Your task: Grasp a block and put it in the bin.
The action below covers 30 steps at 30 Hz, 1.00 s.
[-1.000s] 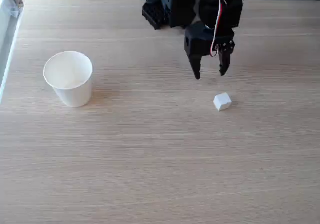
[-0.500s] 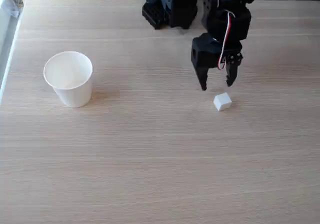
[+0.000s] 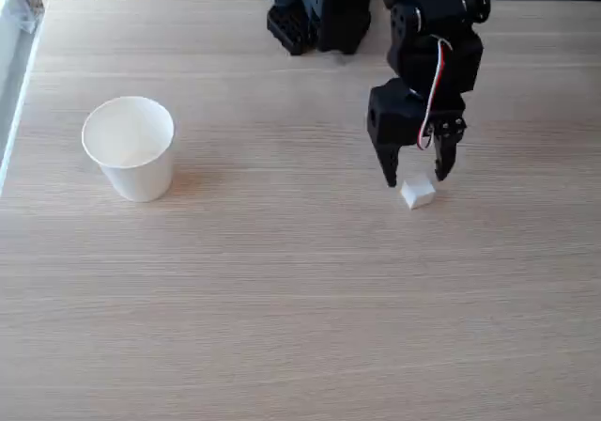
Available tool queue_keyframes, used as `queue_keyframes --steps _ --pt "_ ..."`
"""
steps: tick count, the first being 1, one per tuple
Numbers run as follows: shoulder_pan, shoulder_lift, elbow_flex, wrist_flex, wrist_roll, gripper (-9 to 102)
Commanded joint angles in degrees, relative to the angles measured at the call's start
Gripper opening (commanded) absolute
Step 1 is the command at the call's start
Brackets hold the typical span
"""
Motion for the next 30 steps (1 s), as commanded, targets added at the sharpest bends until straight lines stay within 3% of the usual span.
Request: queue_keyframes --steps 1,30 --pt "-0.53 -0.62 -3.08 0.97 1.58 32" --pt "-0.09 -8.17 -8.26 0.35 4.04 27"
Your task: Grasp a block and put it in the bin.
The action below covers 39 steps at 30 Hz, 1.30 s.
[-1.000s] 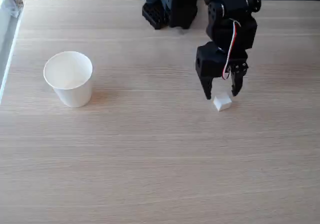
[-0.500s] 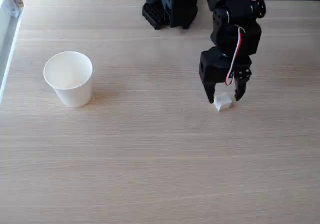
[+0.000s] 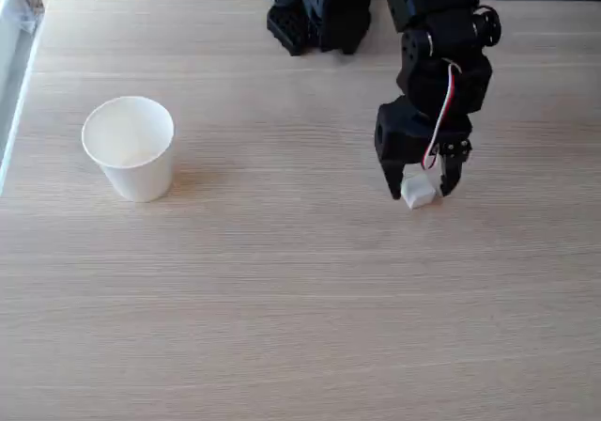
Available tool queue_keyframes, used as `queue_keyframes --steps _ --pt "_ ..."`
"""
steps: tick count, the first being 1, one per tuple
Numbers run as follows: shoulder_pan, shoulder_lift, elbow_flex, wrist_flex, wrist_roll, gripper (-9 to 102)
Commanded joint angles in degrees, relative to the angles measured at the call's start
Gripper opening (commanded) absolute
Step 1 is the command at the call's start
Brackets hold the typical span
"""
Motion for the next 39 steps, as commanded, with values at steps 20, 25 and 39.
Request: queue_keyframes --steps 20,25,39 --pt "4.48 9.23 -1.58 2.90 -0.70 0" --pt "9.40 21.01 -0.97 4.48 -5.80 0" --pt "44.21 48.60 8.96 6.33 -21.88 0"
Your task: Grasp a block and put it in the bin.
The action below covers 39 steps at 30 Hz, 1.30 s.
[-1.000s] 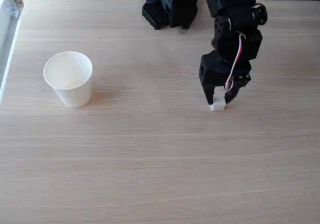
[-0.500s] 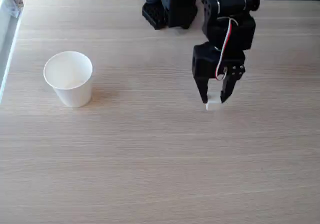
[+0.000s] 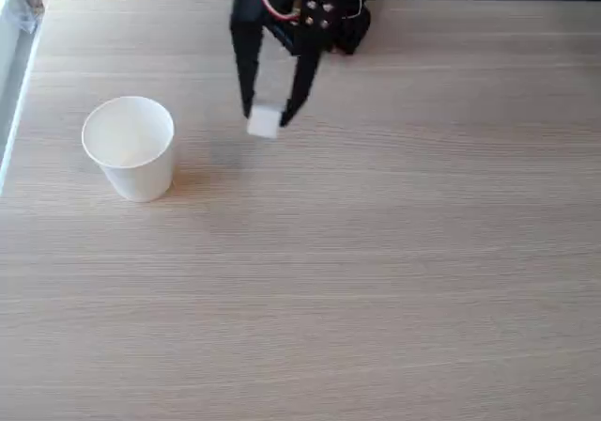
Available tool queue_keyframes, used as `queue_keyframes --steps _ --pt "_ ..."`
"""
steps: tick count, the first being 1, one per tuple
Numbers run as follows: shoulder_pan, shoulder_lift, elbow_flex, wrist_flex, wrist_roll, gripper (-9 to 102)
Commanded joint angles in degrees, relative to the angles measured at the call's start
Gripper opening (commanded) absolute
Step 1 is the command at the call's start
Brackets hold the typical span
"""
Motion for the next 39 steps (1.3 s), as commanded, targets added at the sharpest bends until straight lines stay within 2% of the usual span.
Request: queue_keyframes --steps 1,6,11,17,30,33,37,39 --pt "7.91 3.96 1.05 0.35 -2.46 0" --pt "16.52 6.86 6.68 -1.93 -6.06 0" --pt "21.09 3.60 7.47 -6.24 -10.20 0" --pt "21.53 -5.45 3.78 -13.97 -9.76 0" --pt "21.80 -17.75 -3.43 -14.94 -9.05 0" --pt "22.32 -19.78 -4.83 -15.29 -9.05 6" --pt "23.29 -21.09 -6.06 -15.12 -9.76 23" --pt "23.55 -21.09 -6.06 -14.94 -10.28 24"
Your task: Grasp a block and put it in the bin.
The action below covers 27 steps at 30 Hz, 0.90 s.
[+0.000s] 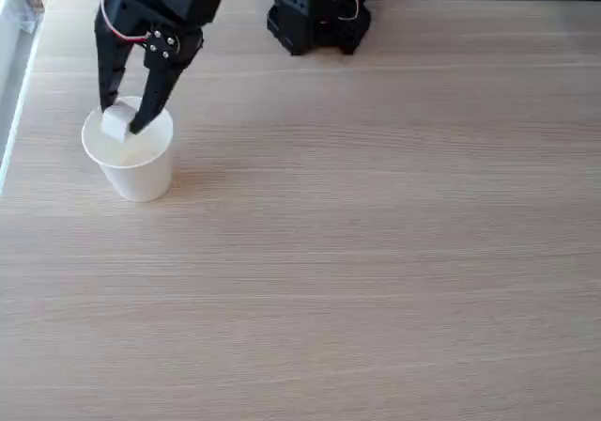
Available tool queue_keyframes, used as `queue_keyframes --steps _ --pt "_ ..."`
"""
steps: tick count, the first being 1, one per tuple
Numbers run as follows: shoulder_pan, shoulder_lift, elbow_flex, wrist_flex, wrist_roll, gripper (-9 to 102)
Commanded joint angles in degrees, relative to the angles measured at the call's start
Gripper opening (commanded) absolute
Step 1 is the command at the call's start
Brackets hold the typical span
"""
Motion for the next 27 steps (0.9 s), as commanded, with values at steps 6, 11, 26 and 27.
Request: queue_keyframes --steps 6,11,26,27 --pt "-0.62 2.46 -2.46 0.70 0.18 18" --pt "-7.73 10.20 0.09 2.11 6.06 0" --pt "-44.74 48.34 37.27 7.21 8.35 0" --pt "-46.23 50.98 39.73 8.44 7.73 0"
